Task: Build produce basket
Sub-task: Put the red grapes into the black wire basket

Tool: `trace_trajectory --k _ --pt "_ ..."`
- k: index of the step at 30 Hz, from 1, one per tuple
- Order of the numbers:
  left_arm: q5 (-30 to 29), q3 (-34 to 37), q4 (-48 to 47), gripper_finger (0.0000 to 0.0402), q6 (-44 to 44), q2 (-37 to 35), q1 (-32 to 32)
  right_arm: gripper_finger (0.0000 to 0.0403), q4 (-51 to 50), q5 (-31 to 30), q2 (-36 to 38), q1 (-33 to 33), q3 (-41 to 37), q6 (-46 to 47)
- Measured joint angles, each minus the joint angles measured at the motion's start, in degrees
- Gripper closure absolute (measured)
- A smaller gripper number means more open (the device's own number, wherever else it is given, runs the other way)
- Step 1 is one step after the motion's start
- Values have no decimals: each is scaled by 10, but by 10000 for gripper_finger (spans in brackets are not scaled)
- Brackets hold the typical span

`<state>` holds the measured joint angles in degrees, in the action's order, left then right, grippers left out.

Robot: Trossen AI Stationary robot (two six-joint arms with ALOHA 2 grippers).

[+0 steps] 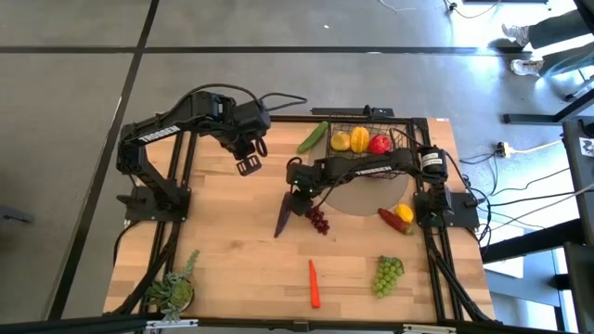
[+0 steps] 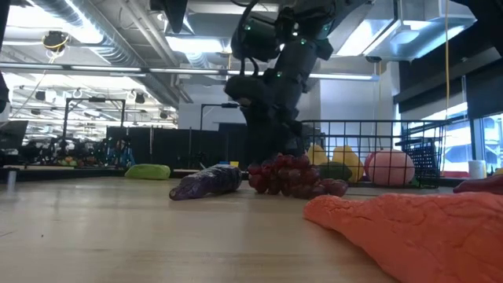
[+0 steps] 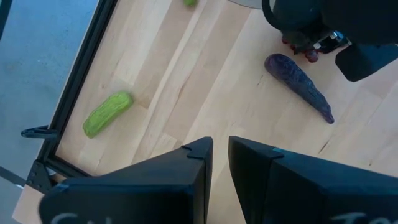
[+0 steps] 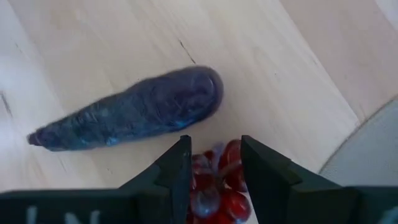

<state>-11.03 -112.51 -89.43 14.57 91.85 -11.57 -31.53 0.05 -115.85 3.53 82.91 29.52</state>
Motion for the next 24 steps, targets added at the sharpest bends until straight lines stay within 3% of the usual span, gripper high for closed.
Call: trace_trajectory --k 4,11,19,24 --pt "0 0 0 360 -1 0 0 299 2 -9 0 0 0 0" --pt "0 0 0 360 -2 0 0 391 0 -10 0 6 0 2" --pt "0 0 -1 360 -2 0 0 400 -4 -17 0 7 0 -2" --pt "0 0 -1 360 -2 0 0 401 -67 -19 0 7 37 -16"
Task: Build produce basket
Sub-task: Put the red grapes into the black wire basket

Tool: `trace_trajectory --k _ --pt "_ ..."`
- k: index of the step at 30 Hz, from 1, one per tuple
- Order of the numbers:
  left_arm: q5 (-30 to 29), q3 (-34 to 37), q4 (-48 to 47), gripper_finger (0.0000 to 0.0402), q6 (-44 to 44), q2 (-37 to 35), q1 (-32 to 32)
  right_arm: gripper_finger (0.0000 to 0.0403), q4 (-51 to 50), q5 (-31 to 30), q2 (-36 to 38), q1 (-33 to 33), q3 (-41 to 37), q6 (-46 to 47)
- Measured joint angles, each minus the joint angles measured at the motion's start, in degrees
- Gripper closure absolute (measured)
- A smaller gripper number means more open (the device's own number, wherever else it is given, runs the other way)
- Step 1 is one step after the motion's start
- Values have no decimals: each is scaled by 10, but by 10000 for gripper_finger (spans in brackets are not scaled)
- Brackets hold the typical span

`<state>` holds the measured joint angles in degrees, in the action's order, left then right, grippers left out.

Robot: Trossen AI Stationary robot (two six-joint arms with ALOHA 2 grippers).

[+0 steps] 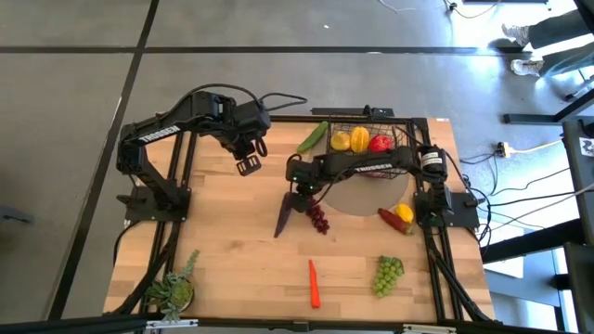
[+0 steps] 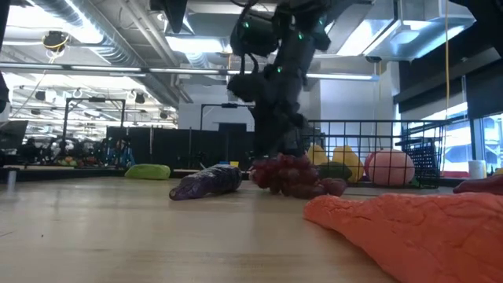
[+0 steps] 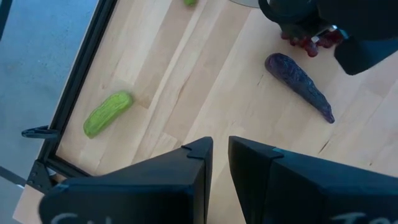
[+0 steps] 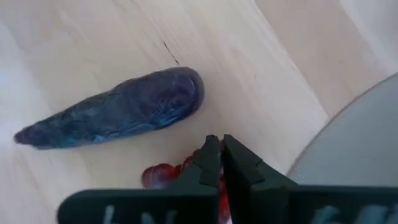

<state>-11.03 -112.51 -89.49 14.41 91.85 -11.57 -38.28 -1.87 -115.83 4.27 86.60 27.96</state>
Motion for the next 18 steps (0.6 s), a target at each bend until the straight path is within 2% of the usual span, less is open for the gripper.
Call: trace_trajectory --k 3,10,18 --pt "0 0 0 360 0 0 0 402 -51 -2 0 -3 49 -19" --pt "0 0 0 360 0 0 0 403 -190 -89 0 -25 183 -47" --pt "0 0 1 360 -15 0 4 403 -314 -152 1 -28 314 -75"
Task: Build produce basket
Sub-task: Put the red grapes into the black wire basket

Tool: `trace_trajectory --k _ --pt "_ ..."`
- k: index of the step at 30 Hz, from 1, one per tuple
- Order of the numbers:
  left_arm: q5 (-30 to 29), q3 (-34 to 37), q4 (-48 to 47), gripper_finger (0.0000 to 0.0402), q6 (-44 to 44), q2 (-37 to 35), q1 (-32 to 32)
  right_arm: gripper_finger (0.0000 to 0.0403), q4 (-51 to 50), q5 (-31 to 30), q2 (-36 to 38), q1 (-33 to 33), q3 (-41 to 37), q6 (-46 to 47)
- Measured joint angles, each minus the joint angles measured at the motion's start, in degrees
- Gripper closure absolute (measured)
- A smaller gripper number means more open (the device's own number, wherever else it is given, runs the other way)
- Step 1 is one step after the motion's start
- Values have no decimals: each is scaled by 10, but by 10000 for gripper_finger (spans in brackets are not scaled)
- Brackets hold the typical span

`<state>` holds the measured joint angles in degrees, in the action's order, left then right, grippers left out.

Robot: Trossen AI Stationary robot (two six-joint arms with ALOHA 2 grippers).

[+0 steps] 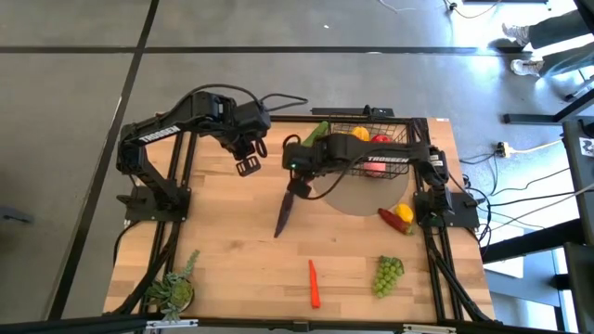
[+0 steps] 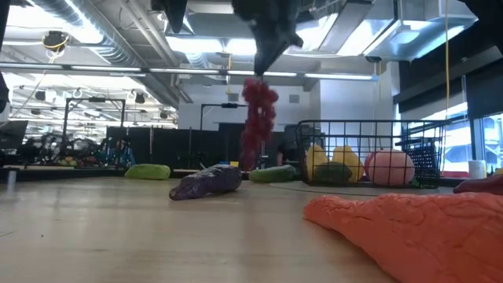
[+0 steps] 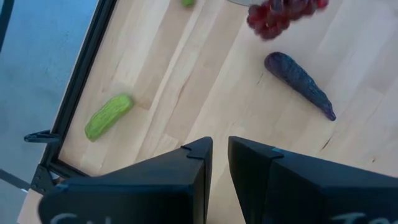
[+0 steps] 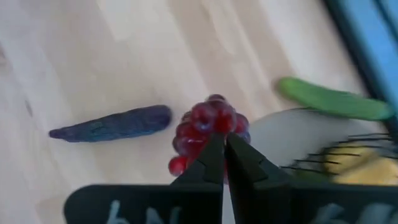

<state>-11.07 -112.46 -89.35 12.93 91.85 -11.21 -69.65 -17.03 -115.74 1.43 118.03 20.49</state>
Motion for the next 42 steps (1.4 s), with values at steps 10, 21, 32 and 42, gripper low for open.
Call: trace_trajectory --k 10,21,32,42 --pt "0 0 15 360 -15 0 1 403 -153 -107 0 0 155 -2" --pt "-3 0 97 360 -43 0 1 403 -203 -212 71 22 162 1" --pt "-4 0 198 360 -46 0 1 403 -204 -271 181 88 159 -31" --pt "-5 0 231 360 -46 3 -8 403 -194 -218 289 147 -19 32"
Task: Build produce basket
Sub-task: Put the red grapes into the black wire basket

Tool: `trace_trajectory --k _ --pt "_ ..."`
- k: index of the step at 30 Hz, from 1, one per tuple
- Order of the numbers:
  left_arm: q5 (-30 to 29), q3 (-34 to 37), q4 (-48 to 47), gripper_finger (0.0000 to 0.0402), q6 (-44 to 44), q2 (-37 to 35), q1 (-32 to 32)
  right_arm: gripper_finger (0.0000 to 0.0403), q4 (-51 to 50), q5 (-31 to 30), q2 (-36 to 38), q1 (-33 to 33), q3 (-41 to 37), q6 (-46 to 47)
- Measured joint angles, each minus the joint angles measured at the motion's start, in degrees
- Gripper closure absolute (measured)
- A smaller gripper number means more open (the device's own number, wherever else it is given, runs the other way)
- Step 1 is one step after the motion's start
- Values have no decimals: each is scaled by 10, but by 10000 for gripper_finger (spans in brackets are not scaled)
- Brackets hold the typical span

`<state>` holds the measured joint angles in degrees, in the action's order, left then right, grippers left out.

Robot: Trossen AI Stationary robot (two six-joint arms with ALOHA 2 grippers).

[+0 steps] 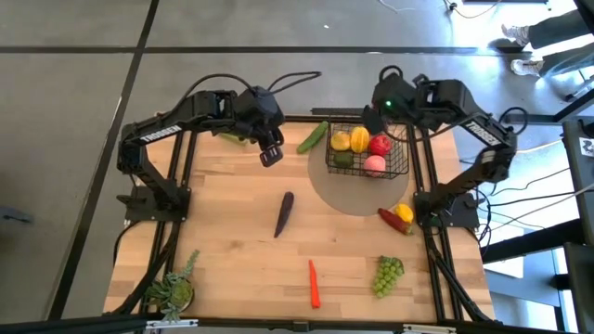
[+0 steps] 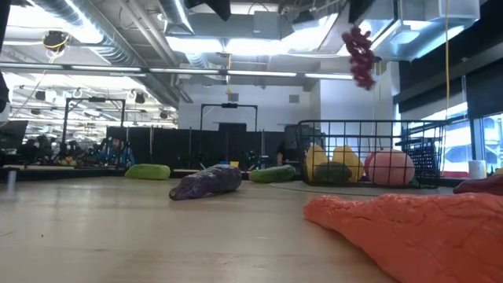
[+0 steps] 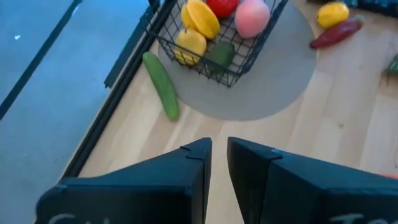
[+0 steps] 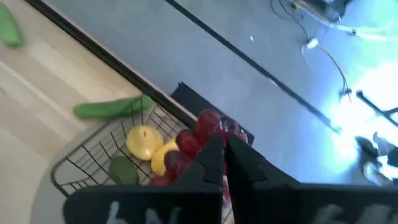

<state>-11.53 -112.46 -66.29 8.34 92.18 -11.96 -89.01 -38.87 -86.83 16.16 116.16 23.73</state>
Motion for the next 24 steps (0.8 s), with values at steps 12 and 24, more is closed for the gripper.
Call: trace_trajectory --k 12,24 --pt "7 0 61 360 -69 0 -9 403 215 70 95 46 -279 -17" --pt "9 0 69 360 -63 0 -14 403 254 45 112 99 -332 -44"
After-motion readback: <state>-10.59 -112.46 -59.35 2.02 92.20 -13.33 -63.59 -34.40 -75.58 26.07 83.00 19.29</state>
